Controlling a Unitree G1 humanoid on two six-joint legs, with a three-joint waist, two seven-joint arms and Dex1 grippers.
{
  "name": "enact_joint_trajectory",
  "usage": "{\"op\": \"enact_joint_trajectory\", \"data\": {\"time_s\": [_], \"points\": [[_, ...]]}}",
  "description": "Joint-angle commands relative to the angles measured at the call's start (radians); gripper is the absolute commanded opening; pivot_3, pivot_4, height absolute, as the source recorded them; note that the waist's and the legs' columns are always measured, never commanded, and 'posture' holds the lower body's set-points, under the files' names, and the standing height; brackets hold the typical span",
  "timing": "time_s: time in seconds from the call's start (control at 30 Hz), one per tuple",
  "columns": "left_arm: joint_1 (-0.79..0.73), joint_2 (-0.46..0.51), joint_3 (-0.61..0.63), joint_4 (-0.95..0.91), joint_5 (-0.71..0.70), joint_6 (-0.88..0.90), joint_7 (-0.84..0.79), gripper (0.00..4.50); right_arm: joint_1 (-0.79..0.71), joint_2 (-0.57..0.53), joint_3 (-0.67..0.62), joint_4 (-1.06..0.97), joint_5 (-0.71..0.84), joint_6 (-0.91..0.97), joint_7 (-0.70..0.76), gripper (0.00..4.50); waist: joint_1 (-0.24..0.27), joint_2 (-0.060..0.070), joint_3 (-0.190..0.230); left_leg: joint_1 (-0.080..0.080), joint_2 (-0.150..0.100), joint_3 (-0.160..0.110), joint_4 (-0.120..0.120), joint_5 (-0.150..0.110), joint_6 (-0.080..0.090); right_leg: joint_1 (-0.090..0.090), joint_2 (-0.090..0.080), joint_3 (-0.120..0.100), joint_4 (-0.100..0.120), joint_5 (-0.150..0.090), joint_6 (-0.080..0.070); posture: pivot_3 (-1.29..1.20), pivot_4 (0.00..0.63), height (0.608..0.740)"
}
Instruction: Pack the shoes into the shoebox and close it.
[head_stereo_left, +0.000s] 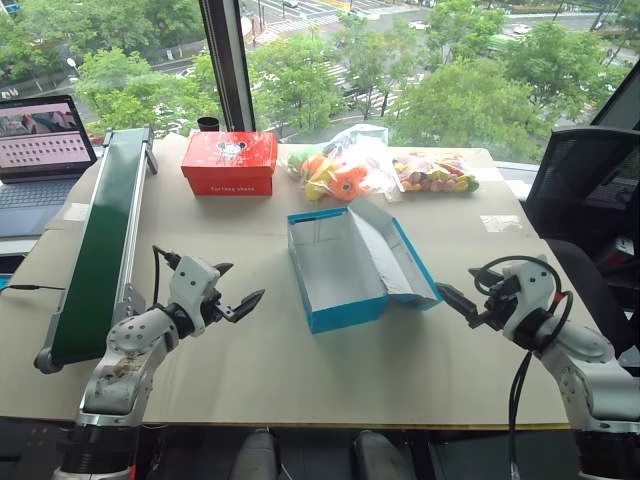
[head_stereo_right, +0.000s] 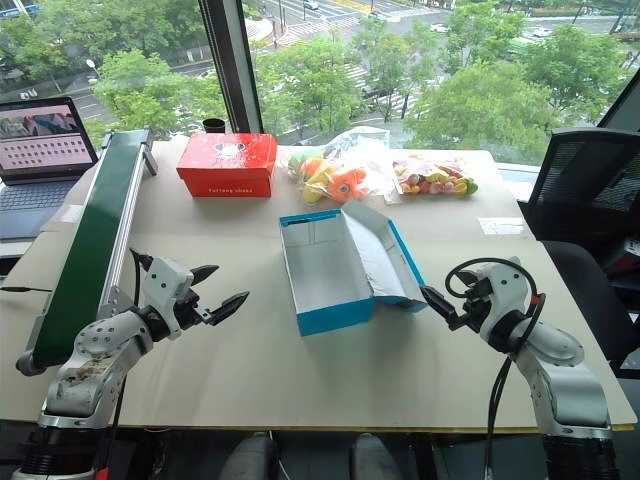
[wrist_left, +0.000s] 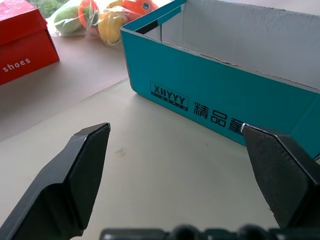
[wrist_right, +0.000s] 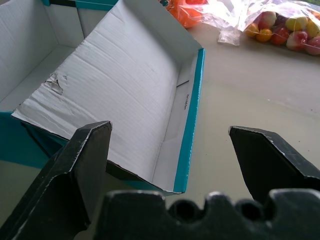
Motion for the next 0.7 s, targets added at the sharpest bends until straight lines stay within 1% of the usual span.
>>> {"op": "enact_joint_trajectory", "data": {"time_s": [0.03,0.1,0.17,0.23,0.33,0.4,0.43,0.5,0.6,0.7], "points": [[-0.063,-0.027,0.008,0.030,-0.003,-0.012,0.035,4.50,-0.060,0.000,-0.040,-0.027,0.031,0.014,-0.023,4.41,0.000,0.000,0.000,0.000,0.000,0.000,0.000,0.000,0.000,0.000,0.000,0.000,0.000,0.000,0.000,0.00,0.150,0.739],[-0.130,-0.062,0.030,0.071,-0.003,-0.019,0.089,4.50,-0.165,-0.012,-0.036,-0.015,0.056,0.060,-0.024,4.41,0.000,0.002,0.004,0.000,0.000,0.000,0.001,0.000,0.000,0.000,0.000,0.000,0.001,0.000,0.001,0.00,0.150,0.739],[-0.199,-0.075,0.072,0.123,0.006,-0.019,0.151,4.50,-0.257,-0.015,0.001,0.020,0.045,0.068,-0.006,4.41,-0.004,0.002,0.006,0.000,-0.001,0.000,0.003,0.002,0.003,-0.001,0.000,0.001,0.003,0.002,0.003,0.00,0.150,0.739],[-0.268,-0.066,0.128,0.191,0.017,-0.001,0.233,4.50,-0.356,-0.004,0.077,0.071,0.005,0.054,0.028,4.41,-0.007,0.002,0.006,0.000,0.000,-0.001,0.003,0.003,0.003,0.000,0.002,0.001,0.003,0.002,0.003,0.00,0.150,0.739],[-0.333,-0.032,0.199,0.265,0.052,0.045,0.359,4.50,-0.489,0.053,0.171,0.159,-0.028,0.026,0.073,4.41,-0.015,0.002,0.006,0.001,0.001,-0.003,0.001,0.003,0.003,0.000,0.004,0.001,0.003,0.002,0.002,0.00,0.150,0.739],[-0.348,-0.012,0.232,0.285,0.058,0.054,0.395,4.50,-0.551,0.088,0.217,0.218,-0.054,-0.006,0.099,4.41,-0.016,0.002,0.006,0.001,0.001,-0.003,-0.001,0.003,0.003,-0.001,0.004,0.001,0.004,0.003,0.001,0.00,0.150,0.739],[-0.345,0.004,0.248,0.295,0.067,0.052,0.409,4.50,-0.587,0.118,0.238,0.252,-0.061,-0.028,0.112,4.41,-0.016,0.002,0.007,0.000,0.001,-0.003,-0.002,0.002,0.003,-0.002,0.004,0.001,0.004,0.005,-0.004,0.00,0.150,0.739],[-0.337,0.029,0.284,0.307,0.075,0.056,0.441,4.50,-0.645,0.173,0.270,0.307,-0.068,-0.059,0.135,4.41,-0.014,0.002,0.008,-0.002,0.001,-0.003,-0.002,0.002,0.002,-0.004,0.003,0.001,0.003,0.006,-0.005,0.00,0.150,0.739],[-0.321,0.054,0.340,0.314,0.068,0.072,0.474,4.50,-0.707,0.254,0.317,0.362,-0.075,-0.089,0.176,4.41,-0.006,0.002,0.009,-0.008,0.001,-0.004,0.000,0.002,0.002,-0.009,0.003,-0.001,0.005,0.006,-0.005,0.00,0.150,0.739],[-0.303,0.072,0.376,0.314,0.060,0.088,0.484,4.50,-0.736,0.317,0.352,0.379,-0.080,-0.100,0.209,4.41,-0.004,0.003,0.009,-0.008,0.001,-0.005,-0.001,0.002,0.002,-0.009,0.003,-0.002,0.006,0.007,-0.006,0.00,0.150,0.739]]}}
